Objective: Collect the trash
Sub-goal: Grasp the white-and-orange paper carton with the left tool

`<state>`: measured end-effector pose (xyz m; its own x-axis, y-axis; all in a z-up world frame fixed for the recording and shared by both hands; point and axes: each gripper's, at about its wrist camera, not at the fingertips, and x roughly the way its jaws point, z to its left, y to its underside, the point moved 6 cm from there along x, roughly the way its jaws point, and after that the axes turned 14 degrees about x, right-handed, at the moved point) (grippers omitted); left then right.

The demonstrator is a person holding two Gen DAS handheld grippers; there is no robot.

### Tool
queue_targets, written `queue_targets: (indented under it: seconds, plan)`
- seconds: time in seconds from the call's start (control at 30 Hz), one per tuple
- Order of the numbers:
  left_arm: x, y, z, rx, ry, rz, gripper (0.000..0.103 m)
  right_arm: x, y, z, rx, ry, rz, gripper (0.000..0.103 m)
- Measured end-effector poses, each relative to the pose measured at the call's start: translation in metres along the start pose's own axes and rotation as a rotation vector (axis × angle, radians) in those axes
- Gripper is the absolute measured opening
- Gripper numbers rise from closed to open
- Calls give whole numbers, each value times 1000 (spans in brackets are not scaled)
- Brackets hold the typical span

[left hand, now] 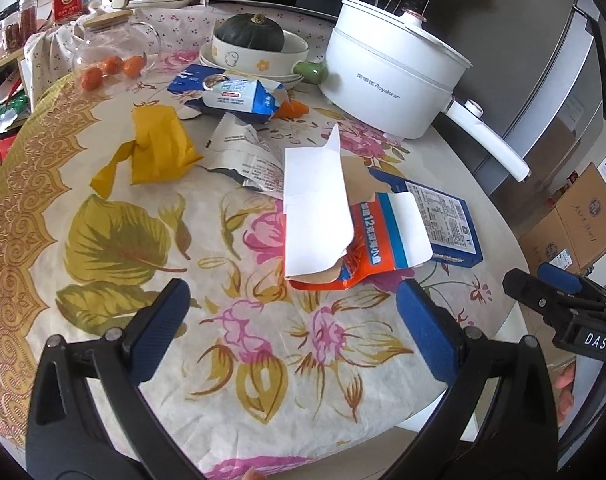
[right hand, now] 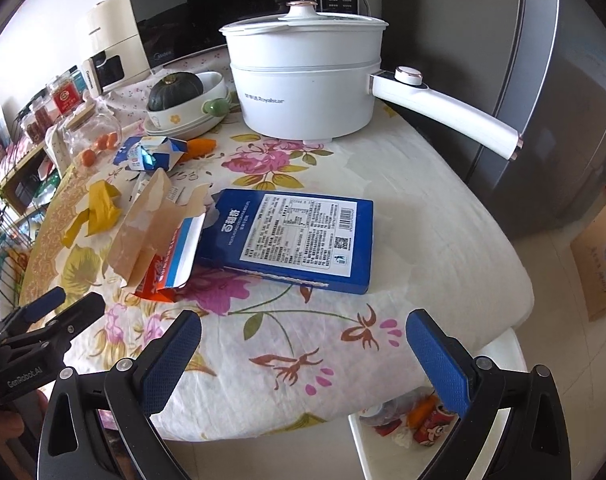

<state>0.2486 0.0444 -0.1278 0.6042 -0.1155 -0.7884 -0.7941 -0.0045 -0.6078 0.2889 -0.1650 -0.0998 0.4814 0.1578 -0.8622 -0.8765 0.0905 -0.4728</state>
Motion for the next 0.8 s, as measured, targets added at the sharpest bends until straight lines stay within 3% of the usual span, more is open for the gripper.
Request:
queue_targets:
  seconds: [0.23, 0.33, 0.43, 0.5, 0.63, 0.8]
  plan:
    - [28, -8, -38, 140, 60, 7, 100, 9, -5, -25, 67, -3, 35, 103]
    - [38, -13, -50, 227, 10, 15, 97, 10, -5, -32, 68, -1, 44, 103]
    - [50, -16, -43, 229, -23, 36, 91, 9, -6, -37, 67, 0, 43, 103]
    - [57, -15, -35, 201, -15, 49, 84, 10, -7, -40, 68, -1, 44, 103]
    - [65, -12, -25, 151, 31, 60, 52, 14, -10, -44, 70, -1, 38, 103]
    - [56, -12, -12, 103, 38, 12, 33, 22, -14, -42, 91, -29, 38, 103]
